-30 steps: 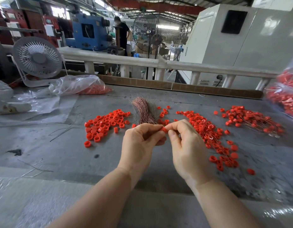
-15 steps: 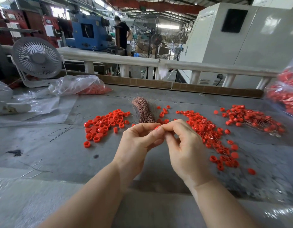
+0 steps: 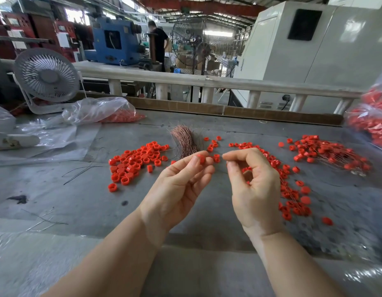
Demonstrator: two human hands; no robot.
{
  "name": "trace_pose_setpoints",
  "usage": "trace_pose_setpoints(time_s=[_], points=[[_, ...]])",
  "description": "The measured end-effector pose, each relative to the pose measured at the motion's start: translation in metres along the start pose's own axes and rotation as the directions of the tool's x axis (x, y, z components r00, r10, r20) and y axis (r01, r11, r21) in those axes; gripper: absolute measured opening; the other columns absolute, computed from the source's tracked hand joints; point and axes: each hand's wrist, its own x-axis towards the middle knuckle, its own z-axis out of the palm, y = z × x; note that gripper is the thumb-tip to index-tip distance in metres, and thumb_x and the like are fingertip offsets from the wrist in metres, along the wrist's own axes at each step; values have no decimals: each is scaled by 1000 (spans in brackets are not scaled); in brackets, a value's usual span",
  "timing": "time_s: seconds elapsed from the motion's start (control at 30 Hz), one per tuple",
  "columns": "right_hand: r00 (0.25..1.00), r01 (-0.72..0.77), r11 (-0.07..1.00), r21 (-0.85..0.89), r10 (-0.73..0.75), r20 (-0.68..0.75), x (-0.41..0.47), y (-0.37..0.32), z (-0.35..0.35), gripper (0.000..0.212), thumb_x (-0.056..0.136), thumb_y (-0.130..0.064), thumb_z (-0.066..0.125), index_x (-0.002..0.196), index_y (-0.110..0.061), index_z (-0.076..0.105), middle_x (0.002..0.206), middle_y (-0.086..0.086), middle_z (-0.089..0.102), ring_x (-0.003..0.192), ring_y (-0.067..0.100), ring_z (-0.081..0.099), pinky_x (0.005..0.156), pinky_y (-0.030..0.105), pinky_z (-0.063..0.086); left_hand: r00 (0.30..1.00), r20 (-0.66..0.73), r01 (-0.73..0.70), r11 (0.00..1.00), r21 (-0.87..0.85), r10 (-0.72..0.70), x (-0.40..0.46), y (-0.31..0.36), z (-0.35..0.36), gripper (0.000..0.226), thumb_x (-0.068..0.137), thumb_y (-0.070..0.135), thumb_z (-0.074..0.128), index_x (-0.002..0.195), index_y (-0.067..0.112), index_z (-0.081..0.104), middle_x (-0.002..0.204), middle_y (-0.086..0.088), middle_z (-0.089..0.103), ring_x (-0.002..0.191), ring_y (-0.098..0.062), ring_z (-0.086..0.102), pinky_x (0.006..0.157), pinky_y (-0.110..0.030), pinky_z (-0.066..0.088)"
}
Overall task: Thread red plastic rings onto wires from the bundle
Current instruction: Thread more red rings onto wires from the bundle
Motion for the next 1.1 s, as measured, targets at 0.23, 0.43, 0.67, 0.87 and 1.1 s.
trace_pose_setpoints(time_s=[0.23,0.43,0.67,0.87,1.1], points=[[999,28,1000,-13,-28,-19,0,2,0,15,83,-4,55,81,-14,65,77,-3,59,68,12,54,62,18,40,1000,1,22,1000,-21,-22,0,1,0,22,72,16,55,74,11,77,72,-1,71,63,-6,68,56,-14,54],[999,48,998,-27,-49,-18,0,3,-1,14,82,-3,55,81,-13,66,77,-5,58,68,11,54,62,18,40,999,0,37,999,-32,-37,0,1,1,23,74,15,54,73,9,76,68,-2,68,60,-5,66,57,-15,54],[998,57,998,-34,-57,-2,-1,2,-1,14,82,-3,55,80,-11,66,75,-9,56,64,9,51,61,19,38,998,-54,-17,999,-27,16,3,-1,-2,18,73,11,55,86,3,65,68,-4,64,54,-5,60,55,-15,52],[998,53,998,-36,-52,19,-1,3,0,14,81,-3,55,80,-12,66,76,-12,56,65,3,50,62,14,37,997,-45,-69,997,36,71,4,-2,-5,16,71,9,56,84,4,64,66,-4,64,52,-5,57,54,-13,51],[997,-18,997,-70,23,77,-1,4,4,13,81,-4,56,80,-12,66,78,-4,62,73,5,54,66,8,37,980,16,-184,872,454,199,2,-10,-4,14,83,-2,57,83,8,67,68,-3,69,55,-6,59,55,-16,50]])
